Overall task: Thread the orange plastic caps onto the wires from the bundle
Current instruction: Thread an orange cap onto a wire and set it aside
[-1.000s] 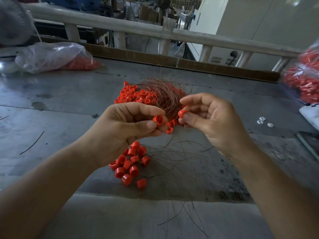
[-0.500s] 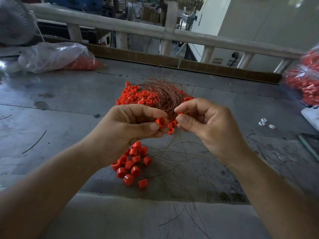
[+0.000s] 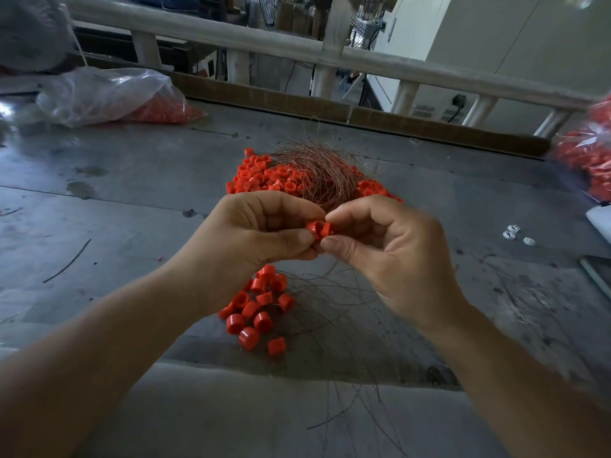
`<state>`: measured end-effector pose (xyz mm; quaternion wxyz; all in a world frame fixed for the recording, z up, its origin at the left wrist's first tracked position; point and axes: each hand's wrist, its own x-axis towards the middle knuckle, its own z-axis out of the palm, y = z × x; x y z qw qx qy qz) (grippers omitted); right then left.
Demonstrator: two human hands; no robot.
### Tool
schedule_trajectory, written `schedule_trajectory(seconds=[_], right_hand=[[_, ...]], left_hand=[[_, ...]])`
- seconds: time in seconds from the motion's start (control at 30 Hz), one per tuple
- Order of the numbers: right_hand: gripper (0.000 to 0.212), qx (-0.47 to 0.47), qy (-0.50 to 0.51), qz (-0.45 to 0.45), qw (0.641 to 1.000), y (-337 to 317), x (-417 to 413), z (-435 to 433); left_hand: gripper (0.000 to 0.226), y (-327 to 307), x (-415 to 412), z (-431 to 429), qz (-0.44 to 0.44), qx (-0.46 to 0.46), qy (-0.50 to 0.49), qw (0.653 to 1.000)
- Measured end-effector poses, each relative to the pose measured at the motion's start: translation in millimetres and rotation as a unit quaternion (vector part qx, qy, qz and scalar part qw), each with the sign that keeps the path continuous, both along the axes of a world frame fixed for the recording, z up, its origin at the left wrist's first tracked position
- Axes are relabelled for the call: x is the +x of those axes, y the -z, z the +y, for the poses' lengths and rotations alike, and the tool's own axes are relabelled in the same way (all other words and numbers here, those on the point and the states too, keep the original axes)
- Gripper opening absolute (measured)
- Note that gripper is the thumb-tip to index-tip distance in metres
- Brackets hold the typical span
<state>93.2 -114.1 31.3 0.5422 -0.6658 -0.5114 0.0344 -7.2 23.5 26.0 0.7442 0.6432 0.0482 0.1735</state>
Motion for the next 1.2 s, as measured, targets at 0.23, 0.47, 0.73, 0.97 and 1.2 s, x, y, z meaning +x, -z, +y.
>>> schedule_trajectory(seconds=[0.23,0.47,0.73,0.97,1.2], right_hand=[[0.023,0.006,0.004,-0.045,0.999,1.3,0.6,0.4],[0.024,-0.007,0.021,-0.074,0.997,1.6,0.8,-0.7],[0.019,-0.005,0.027,-0.072,0.997,1.3,0.5,-2.5],[0.017,0.007,0.032,-0.164,0.986,2.2,0.8,-2.9],[0.016,0.039,0.038,-0.176,0.983,2.3,-1.2,-2.8]], left_hand=[[0.023,0.5,-0.1,-1.4,0.005,0.03,-0.009,1.0],[0.026,0.4,-0.9,-1.6,0.016,0.04,-0.006,0.999],[0.022,-0.4,-0.9,-6.5,0.016,0.073,-0.028,0.997],[0.022,0.4,-3.3,-6.3,0.004,0.107,-0.013,0.994],[0.025,2.1,-5.1,-2.6,0.011,0.038,0.041,0.998]])
